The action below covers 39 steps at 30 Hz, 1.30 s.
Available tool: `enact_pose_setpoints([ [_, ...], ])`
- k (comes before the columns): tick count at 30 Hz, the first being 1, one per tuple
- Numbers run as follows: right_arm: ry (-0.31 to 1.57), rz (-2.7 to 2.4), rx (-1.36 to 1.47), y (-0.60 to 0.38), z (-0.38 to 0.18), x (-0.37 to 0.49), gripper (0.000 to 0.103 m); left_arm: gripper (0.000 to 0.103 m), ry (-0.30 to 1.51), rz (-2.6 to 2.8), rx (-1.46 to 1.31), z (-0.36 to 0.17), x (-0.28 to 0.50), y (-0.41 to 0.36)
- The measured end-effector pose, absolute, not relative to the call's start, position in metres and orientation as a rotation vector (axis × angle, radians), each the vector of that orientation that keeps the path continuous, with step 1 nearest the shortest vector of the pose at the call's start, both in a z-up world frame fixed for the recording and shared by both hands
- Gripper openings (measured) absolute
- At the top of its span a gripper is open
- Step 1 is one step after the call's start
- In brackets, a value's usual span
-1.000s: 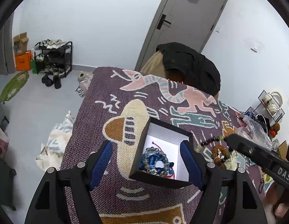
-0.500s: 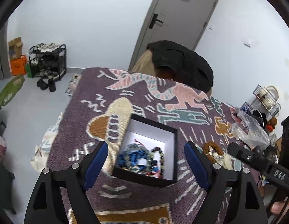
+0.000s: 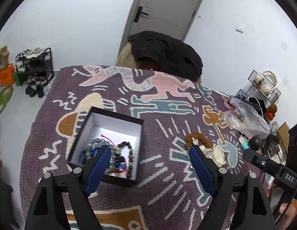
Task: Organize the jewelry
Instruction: 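Move both grippers back to the remaining jewelry pile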
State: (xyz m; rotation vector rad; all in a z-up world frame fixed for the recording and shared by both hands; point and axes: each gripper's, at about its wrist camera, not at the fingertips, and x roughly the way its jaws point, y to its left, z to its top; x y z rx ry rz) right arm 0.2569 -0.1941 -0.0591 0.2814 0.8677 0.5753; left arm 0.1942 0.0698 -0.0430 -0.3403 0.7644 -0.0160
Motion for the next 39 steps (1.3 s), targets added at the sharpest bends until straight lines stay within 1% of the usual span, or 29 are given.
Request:
enact_pose_setpoints([
  [1, 0.866, 0.574, 0.284, -0.199, -0.061, 0.256, 0.087, 0.084, 0.767, -0.020, -0.338, -0.043, 0.195, 0.067],
  [2, 0.863, 0.567, 0.284, -0.203, -0.063, 0.255, 0.089, 0.084, 0.769, -0.022, -0.336, -0.043, 0.196, 0.064],
  [8, 0.859, 0.531, 0.274, -0.234, -0.072, 0.250, 0.092, 0.084, 0.768, -0.049, -0.326, -0.041, 0.199, 0.046],
  [10, 0.852, 0.510, 0.268, -0.243, -0.073, 0.249, 0.095, 0.084, 0.773, -0.055, -0.314, -0.042, 0.201, 0.038],
  [21, 0.861, 0.453, 0.325, -0.289, -0.098, 0.251, 0.096, 0.084, 0.822, -0.139, -0.251, -0.052, 0.215, -0.007],
  [26, 0.899, 0.459, 0.381, -0.306, -0.111, 0.256, 0.096, 0.084, 0.848, -0.156, -0.211, -0.059, 0.222, -0.025],
  [28, 0.896, 0.445, 0.373, -0.310, -0.112, 0.256, 0.096, 0.082, 0.855, -0.164, -0.209, -0.062, 0.225, -0.031],
  [29, 0.894, 0.443, 0.375, -0.312, -0.113, 0.255, 0.095, 0.079, 0.860, -0.169, -0.207, -0.064, 0.227, -0.034],
  [30, 0.894, 0.443, 0.378, -0.314, -0.114, 0.256, 0.094, 0.076, 0.865, -0.171, -0.206, -0.065, 0.229, -0.036],
  [33, 0.906, 0.446, 0.397, -0.320, -0.118, 0.258, 0.080, 0.071, 0.893, -0.175, -0.205, -0.073, 0.236, -0.041],
  [37, 0.916, 0.436, 0.415, -0.326, -0.125, 0.260, 0.073, 0.069, 0.919, -0.167, -0.204, -0.085, 0.248, -0.046],
  [38, 0.918, 0.433, 0.420, -0.328, -0.127, 0.260, 0.071, 0.067, 0.923, -0.166, -0.199, -0.089, 0.251, -0.047],
  [39, 0.921, 0.432, 0.424, -0.328, -0.128, 0.261, 0.066, 0.063, 0.927, -0.163, -0.196, -0.091, 0.254, -0.048],
])
